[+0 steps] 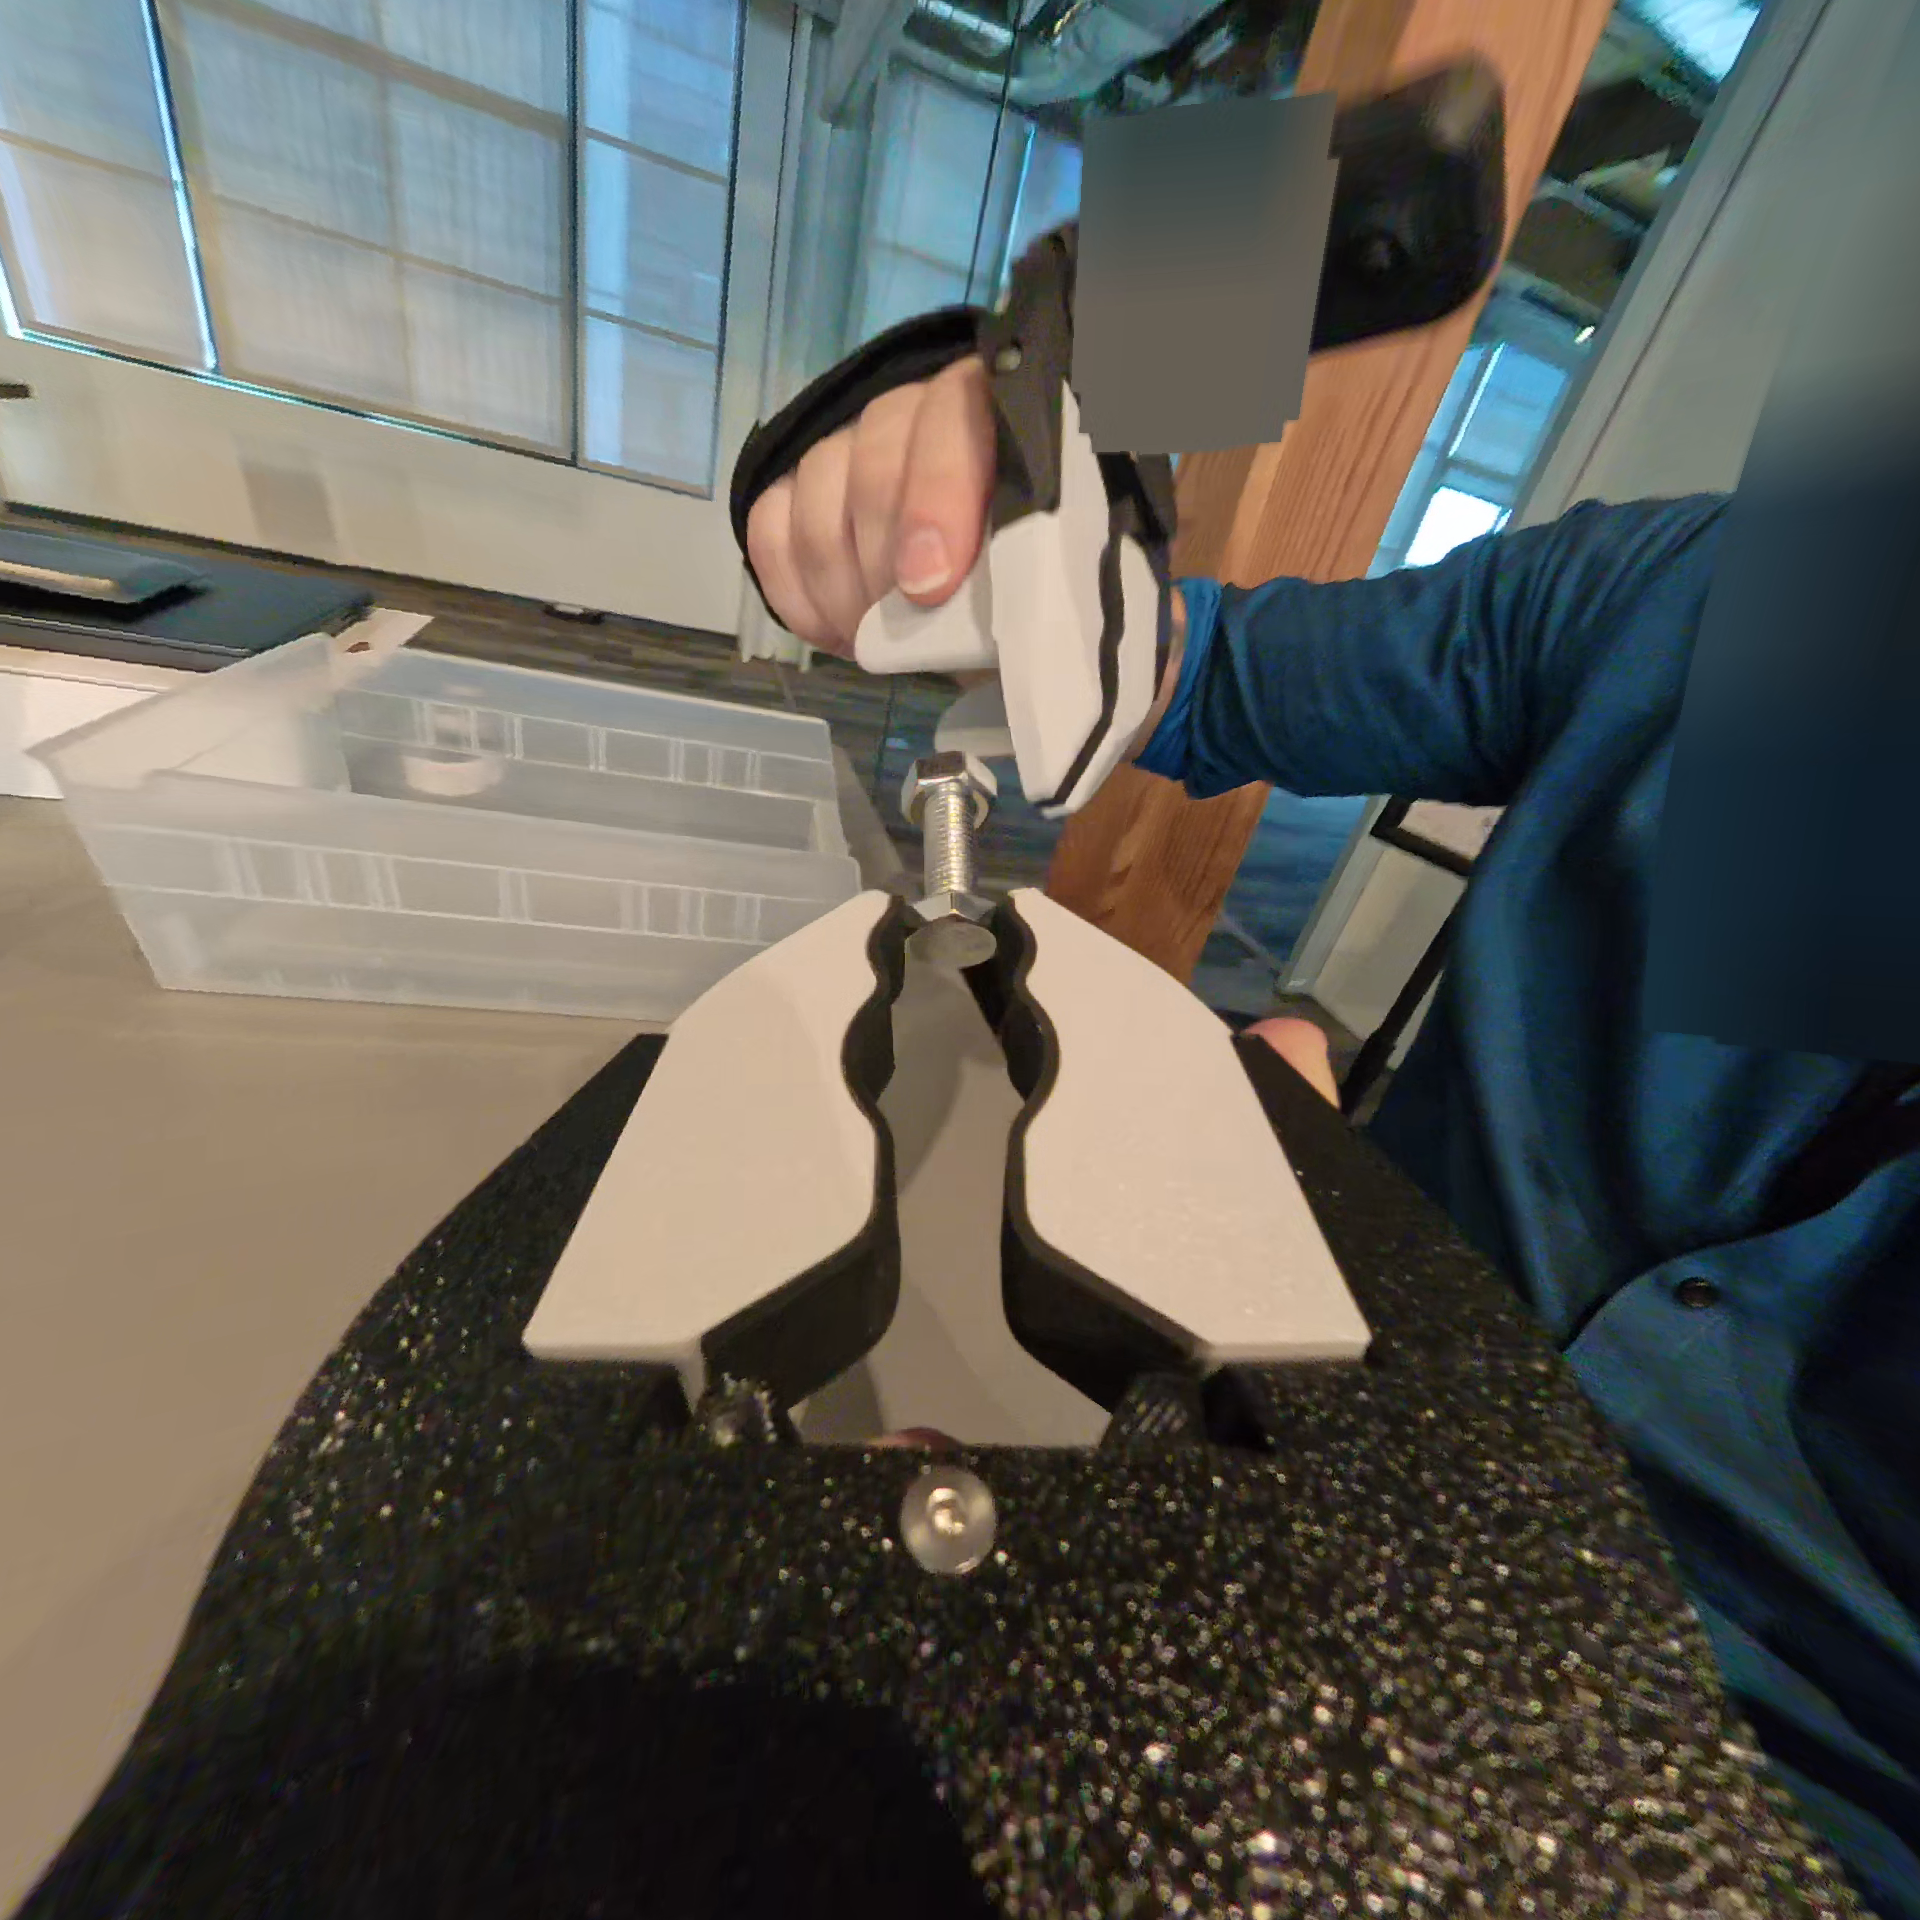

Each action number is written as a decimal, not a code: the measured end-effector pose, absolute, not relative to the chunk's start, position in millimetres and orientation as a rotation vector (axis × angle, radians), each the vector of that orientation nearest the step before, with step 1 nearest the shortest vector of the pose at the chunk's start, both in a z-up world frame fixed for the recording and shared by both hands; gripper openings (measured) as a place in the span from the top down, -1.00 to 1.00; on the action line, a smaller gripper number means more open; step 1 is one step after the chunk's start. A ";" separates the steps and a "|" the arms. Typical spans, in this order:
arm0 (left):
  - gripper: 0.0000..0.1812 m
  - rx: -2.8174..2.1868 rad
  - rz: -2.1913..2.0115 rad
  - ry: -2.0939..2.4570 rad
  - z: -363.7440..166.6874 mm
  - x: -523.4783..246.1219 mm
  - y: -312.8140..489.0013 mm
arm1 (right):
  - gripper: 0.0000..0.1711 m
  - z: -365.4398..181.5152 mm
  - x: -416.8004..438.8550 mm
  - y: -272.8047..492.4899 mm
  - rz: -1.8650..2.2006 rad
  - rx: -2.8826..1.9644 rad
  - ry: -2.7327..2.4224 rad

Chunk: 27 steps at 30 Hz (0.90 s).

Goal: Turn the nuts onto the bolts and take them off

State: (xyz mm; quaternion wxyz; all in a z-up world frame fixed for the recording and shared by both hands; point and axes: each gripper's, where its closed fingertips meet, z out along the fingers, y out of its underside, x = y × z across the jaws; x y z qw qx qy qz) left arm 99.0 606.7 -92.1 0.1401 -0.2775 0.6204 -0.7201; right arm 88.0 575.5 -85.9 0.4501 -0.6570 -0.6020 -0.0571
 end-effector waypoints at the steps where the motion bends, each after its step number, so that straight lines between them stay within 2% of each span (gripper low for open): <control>1: 0.82 -0.802 -2.120 1.785 -91.4 99.3 607.2 | 1.00 -87.9 87.7 575.4 -0.205 -1.586 -1.527; 2: 0.82 -0.802 -2.152 1.779 -90.9 98.8 607.4 | 0.99 -89.2 87.3 576.5 -0.260 -1.564 -1.542; 3: 0.82 -0.805 -2.173 1.771 -90.8 98.9 608.0 | 0.82 -88.1 87.3 578.2 -0.293 -1.557 -1.531; 6: 0.82 -0.812 -2.201 1.766 -92.4 99.4 609.6 | 0.62 -87.0 85.4 579.1 -0.289 -1.550 -1.500; 9: 0.82 -0.813 -2.203 1.774 -93.3 99.4 608.9 | 0.53 -86.1 86.0 582.2 -0.296 -1.549 -1.467; 12: 0.82 -0.811 -2.209 1.786 -94.4 98.9 606.2 | 0.58 -86.4 90.0 583.4 -0.312 -1.561 -1.457; 16: 0.82 -0.816 -2.195 1.816 -98.4 99.8 602.6 | 0.82 -87.3 92.1 584.3 -0.348 -1.561 -1.468; 21: 0.82 -0.814 -2.174 1.823 -99.9 100.6 602.6 | 0.86 -84.9 90.1 586.7 -0.272 -1.634 -1.418; 27: 0.82 -0.774 -2.014 1.821 -97.1 101.8 604.5 | 0.89 -76.7 97.8 594.5 0.324 -1.980 -0.987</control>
